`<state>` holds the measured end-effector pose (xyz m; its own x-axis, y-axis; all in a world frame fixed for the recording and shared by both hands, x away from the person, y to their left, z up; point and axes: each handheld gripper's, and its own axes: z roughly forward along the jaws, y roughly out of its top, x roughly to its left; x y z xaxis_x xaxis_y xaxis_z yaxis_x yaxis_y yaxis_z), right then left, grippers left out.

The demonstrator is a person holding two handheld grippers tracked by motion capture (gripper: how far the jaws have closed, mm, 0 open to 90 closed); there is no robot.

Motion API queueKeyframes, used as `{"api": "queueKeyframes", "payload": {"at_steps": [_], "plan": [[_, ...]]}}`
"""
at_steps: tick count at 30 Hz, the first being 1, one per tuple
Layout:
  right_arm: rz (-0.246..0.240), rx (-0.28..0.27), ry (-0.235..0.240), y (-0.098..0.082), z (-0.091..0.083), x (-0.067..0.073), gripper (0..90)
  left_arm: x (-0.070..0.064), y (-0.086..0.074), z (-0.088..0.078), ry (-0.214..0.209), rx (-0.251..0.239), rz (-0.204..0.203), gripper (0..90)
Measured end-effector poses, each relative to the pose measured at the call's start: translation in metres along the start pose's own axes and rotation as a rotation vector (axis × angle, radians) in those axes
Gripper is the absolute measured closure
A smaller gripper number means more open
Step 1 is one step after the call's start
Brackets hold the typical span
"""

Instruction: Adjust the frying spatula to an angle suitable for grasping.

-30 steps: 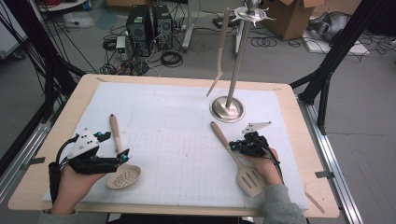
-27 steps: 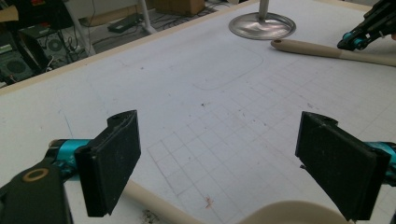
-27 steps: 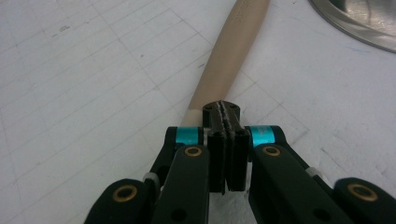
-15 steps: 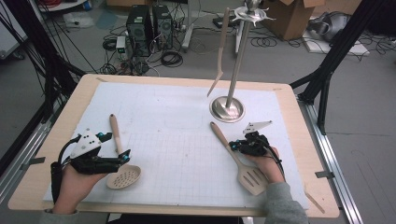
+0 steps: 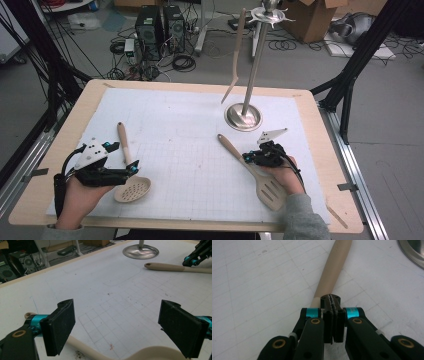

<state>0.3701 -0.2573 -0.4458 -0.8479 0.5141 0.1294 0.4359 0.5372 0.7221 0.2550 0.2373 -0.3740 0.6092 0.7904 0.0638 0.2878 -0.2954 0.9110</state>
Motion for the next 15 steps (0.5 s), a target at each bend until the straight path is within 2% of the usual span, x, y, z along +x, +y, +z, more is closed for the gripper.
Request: {"api": "queueKeyframes", "payload": {"at_steps": [3,7,15], "plan": [[-0.002,0.003,0.003,0.000,0.000,0.001,89.4,0.001,0.000,0.000,-0.001,0.005,0.003,14.5],[-0.002,-0.001,-0.018,0.000,-0.003,0.000,89.4,0.001,-0.001,0.000,0.002,0.004,-0.001,14.5],[0.010,-0.057,-0.066,0.001,-0.023,0.004,89.4,0.001,-0.001,0.000,0.003,0.005,0.000,14.5]]}}
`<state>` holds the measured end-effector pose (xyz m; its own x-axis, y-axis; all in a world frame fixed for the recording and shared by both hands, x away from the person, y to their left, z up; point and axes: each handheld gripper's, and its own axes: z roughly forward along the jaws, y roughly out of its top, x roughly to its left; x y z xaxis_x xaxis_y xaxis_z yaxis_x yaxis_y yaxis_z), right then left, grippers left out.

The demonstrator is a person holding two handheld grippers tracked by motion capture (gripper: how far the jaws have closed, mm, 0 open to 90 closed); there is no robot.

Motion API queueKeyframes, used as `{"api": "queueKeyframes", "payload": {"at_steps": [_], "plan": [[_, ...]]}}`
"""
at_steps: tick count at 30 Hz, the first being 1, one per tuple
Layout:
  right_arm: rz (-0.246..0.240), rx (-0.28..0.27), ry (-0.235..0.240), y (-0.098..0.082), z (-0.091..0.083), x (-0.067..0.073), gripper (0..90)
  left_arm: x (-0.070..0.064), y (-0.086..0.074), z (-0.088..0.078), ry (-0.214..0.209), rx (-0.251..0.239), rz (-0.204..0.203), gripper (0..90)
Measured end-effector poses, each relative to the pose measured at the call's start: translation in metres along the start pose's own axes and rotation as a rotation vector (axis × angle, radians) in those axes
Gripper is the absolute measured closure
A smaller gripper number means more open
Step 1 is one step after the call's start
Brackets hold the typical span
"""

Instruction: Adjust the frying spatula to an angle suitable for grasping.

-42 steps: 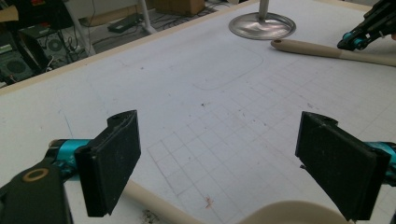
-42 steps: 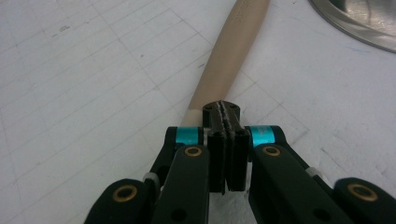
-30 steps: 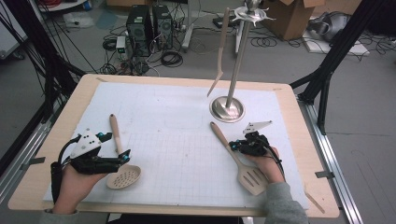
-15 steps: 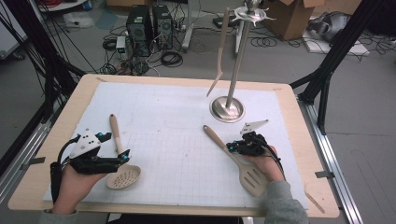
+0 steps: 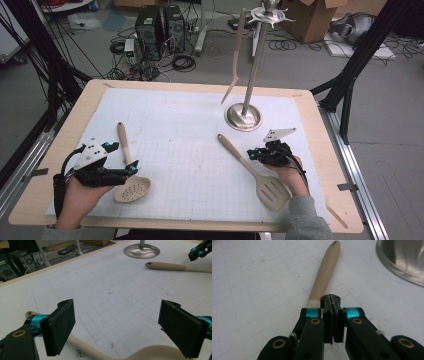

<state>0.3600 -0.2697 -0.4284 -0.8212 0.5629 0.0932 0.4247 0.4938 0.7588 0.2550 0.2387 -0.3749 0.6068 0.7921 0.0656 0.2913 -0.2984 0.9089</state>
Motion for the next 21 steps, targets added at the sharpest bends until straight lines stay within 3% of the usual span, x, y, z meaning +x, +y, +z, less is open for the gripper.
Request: {"api": "queueKeyframes", "payload": {"at_steps": [4,8,10,18,21], "plan": [[-0.016,-0.027,-0.023,0.002,-0.012,0.006,87.4,-0.001,-0.001,0.001,0.000,0.004,-0.003,14.5],[-0.041,-0.040,-0.048,0.006,-0.020,0.014,76.4,-0.001,-0.001,0.000,-0.005,0.005,0.002,14.5],[-0.055,-0.044,-0.080,0.010,-0.026,0.020,66.5,-0.001,0.000,-0.001,-0.006,0.003,0.005,14.5],[0.020,-0.126,-0.202,0.021,-0.051,0.040,31.1,0.001,0.002,-0.006,-0.003,-0.014,0.003,14.5],[0.038,-0.154,-0.180,0.023,-0.056,0.048,26.1,0.002,0.003,-0.008,-0.004,-0.020,0.001,14.5]]}}
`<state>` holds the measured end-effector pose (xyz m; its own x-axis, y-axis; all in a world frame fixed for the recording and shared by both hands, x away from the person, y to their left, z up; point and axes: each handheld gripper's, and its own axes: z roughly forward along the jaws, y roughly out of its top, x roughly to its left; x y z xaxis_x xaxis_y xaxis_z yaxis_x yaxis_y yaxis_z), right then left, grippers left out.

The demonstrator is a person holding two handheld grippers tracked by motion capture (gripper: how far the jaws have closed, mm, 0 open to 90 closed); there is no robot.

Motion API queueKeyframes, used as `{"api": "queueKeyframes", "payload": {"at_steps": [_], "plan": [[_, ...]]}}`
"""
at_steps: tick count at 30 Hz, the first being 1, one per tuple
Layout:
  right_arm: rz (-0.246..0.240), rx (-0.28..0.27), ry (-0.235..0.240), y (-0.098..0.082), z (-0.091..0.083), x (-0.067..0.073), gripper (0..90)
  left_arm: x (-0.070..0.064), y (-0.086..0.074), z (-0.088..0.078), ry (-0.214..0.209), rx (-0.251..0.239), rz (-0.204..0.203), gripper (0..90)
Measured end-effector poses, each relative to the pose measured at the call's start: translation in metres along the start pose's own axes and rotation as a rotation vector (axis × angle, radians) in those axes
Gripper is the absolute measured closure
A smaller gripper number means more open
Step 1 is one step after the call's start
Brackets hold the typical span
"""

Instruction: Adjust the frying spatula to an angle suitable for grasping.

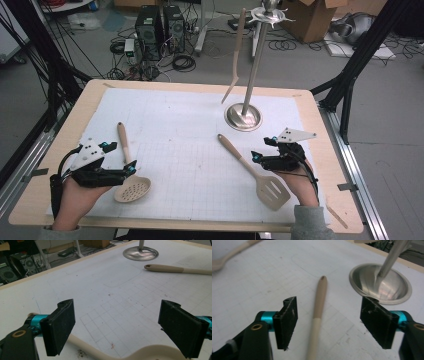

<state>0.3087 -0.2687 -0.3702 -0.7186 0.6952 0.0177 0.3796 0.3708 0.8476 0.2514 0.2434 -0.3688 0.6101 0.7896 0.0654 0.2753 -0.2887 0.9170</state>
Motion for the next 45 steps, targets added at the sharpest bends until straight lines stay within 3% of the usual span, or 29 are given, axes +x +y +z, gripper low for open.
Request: {"api": "queueKeyframes", "payload": {"at_steps": [6,13,18,23,30,37,45], "plan": [[-0.026,-0.027,0.014,0.004,-0.005,0.016,23.9,0.003,0.002,-0.005,-0.003,-0.020,-0.010,14.5],[-0.042,-0.021,-0.002,0.008,-0.005,0.029,23.5,0.010,0.003,-0.008,-0.007,-0.039,-0.019,14.5],[-0.035,-0.018,-0.014,0.004,-0.005,0.029,23.3,0.012,0.005,-0.008,-0.008,-0.050,-0.028,14.5],[0.003,0.011,0.000,-0.002,0.002,0.031,23.3,0.012,0.004,-0.009,-0.009,-0.048,-0.025,14.5],[0.010,0.031,0.009,-0.007,0.013,0.030,23.3,0.013,0.004,-0.009,-0.005,-0.050,-0.029,14.5],[0.045,0.066,-0.014,-0.015,0.019,0.021,23.3,0.013,0.002,-0.008,-0.004,-0.042,-0.032,14.5],[0.038,0.114,-0.038,-0.020,0.027,0.016,23.3,0.014,0.001,-0.010,0.000,-0.040,-0.031,14.5]]}}
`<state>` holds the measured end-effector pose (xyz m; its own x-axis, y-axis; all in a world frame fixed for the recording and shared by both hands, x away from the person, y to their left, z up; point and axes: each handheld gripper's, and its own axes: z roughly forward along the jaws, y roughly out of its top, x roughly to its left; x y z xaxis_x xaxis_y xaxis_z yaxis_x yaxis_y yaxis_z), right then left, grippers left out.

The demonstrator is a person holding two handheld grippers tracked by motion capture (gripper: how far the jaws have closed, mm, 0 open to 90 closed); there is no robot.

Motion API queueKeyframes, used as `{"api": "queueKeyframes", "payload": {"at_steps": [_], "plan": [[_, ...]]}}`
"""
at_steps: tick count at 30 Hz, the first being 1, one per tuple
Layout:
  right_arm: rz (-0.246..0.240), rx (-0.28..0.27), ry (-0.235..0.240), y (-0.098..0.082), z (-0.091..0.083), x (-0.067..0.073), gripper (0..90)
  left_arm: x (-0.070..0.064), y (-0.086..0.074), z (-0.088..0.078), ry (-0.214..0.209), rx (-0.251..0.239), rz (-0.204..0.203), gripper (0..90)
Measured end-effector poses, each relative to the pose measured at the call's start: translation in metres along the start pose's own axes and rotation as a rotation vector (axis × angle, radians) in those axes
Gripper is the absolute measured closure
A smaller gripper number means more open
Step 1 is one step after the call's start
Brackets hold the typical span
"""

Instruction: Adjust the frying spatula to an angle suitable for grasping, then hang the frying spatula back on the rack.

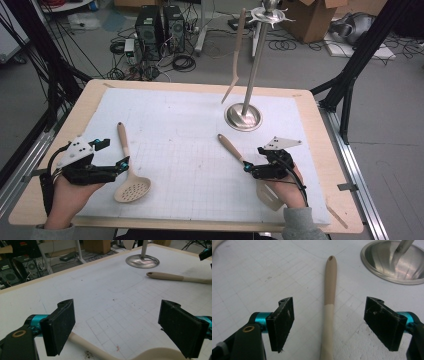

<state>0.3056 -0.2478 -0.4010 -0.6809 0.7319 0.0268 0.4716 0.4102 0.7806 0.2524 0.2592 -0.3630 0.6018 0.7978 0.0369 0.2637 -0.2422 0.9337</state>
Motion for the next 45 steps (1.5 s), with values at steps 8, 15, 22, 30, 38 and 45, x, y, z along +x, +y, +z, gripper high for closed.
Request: {"api": "queueKeyframes", "payload": {"at_steps": [8,15,22,30,38,45], "plan": [[-0.013,0.019,-0.015,0.000,0.004,-0.003,23.3,-0.002,-0.001,0.000,0.002,0.009,0.005,14.5],[-0.022,0.024,-0.019,0.001,0.007,-0.003,23.4,-0.003,-0.001,-0.002,0.005,0.005,0.006,14.5],[-0.028,0.060,-0.037,0.000,0.012,-0.006,23.4,0.000,-0.003,0.001,0.004,0.016,0.002,14.5],[-0.038,0.107,-0.045,-0.003,0.021,-0.009,23.5,-0.001,-0.003,-0.002,0.007,0.012,0.005,14.5],[-0.030,0.155,-0.035,-0.004,0.027,-0.010,27.1,-0.001,-0.005,0.000,0.010,0.021,0.002,14.5],[-0.040,0.200,-0.025,-0.004,0.034,-0.010,31.3,-0.002,-0.006,0.002,0.006,0.029,0.004,14.5]]}}
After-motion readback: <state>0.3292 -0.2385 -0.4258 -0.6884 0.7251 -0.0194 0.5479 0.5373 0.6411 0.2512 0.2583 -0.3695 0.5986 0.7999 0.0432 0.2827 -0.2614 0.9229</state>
